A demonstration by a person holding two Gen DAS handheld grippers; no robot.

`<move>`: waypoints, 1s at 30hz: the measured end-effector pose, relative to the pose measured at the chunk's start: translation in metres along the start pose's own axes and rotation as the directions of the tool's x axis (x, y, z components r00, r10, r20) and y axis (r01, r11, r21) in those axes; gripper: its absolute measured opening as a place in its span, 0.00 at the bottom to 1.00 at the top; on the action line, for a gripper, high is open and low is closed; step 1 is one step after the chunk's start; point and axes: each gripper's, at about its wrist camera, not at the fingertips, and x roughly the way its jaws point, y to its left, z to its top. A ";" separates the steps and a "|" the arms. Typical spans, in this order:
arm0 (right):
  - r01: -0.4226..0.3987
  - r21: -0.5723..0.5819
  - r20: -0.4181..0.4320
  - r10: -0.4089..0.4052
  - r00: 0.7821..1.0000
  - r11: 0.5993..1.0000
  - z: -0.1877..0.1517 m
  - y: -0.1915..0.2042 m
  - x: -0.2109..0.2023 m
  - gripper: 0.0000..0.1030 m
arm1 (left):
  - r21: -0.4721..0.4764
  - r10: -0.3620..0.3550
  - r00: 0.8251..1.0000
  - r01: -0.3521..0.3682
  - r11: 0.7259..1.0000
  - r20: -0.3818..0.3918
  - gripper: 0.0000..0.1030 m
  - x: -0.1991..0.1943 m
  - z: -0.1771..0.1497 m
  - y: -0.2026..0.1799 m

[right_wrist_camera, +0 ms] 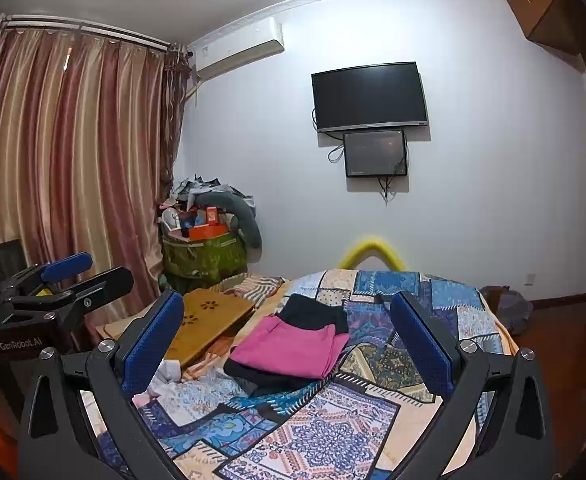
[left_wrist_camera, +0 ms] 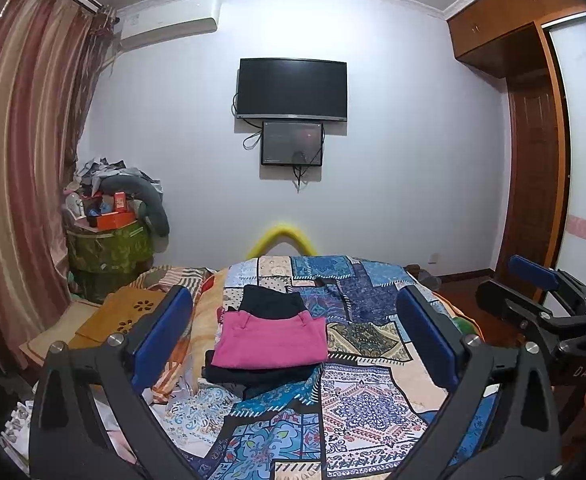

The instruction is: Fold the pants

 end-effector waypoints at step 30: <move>0.022 0.019 0.012 -0.022 1.000 1.000 0.001 -0.008 -0.004 0.99 | -0.012 -0.061 0.997 0.060 0.998 -0.044 1.00 0.011 -0.003 0.005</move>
